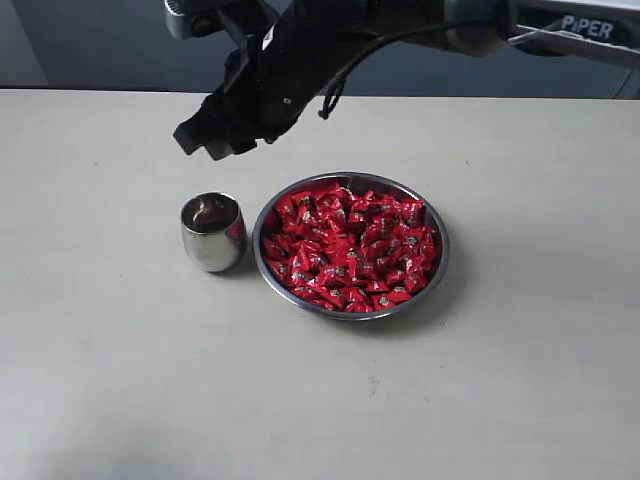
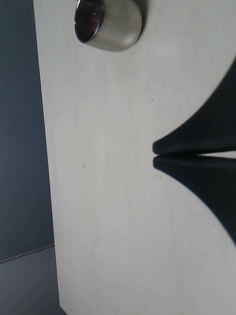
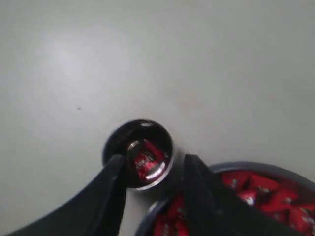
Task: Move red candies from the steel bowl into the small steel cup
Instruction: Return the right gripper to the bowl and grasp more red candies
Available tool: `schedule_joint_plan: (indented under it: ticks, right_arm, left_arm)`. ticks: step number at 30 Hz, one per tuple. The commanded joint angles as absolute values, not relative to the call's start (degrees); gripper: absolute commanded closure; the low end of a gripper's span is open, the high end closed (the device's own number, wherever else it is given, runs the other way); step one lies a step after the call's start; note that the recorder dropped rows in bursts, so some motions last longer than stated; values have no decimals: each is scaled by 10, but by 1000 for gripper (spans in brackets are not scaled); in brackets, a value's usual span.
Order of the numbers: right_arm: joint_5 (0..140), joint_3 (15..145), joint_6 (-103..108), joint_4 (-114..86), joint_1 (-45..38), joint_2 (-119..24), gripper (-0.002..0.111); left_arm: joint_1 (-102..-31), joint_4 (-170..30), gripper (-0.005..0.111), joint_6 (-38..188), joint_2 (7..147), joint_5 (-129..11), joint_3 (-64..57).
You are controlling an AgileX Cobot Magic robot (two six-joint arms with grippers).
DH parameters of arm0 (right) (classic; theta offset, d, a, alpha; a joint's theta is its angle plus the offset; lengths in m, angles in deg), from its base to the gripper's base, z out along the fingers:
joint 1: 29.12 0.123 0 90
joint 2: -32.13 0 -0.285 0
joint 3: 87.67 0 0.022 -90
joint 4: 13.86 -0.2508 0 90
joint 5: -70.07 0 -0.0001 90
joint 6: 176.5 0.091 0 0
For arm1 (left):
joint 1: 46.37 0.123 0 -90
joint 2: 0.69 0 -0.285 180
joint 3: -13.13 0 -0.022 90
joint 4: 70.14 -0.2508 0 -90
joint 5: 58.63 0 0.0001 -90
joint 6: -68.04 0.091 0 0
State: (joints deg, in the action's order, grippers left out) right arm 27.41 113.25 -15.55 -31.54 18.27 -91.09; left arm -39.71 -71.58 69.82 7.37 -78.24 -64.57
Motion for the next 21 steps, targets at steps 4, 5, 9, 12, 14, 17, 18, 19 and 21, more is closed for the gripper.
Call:
schedule_joint_plan:
  ticks: [4, 5, 9, 12, 14, 17, 18, 19, 21]
  right_arm:
    - [266, 1059, 13, -78, 182, -854, 70]
    - [280, 1041, 28, -58, 182, -846, 70]
    - [351, 951, 73, -3, 182, -804, 70]
    - [392, 896, 88, 13, 182, -779, 70]
    - [404, 870, 100, 25, 182, -767, 70]
    - [421, 840, 126, 51, 176, -754, 70]
    - [427, 832, 131, 56, 172, -753, 70]
    - [434, 825, 138, 61, 161, -751, 70]
    - [452, 812, 159, 60, 131, -751, 70]
  left_arm:
    - [-402, -717, 106, 697, 71, -779, -641]
    - [-402, -717, 106, 697, 71, -779, -641]
    - [-402, -717, 106, 697, 71, -779, -641]
    - [-402, -717, 106, 697, 71, -779, -641]
    - [-402, -717, 106, 697, 71, -779, -641]
    - [-402, -717, 106, 697, 71, -779, -641]
    - [-402, -717, 106, 697, 71, -779, -641]
    - [-402, -717, 106, 697, 71, -779, -641]
    - [-402, -717, 106, 697, 71, -779, -641]
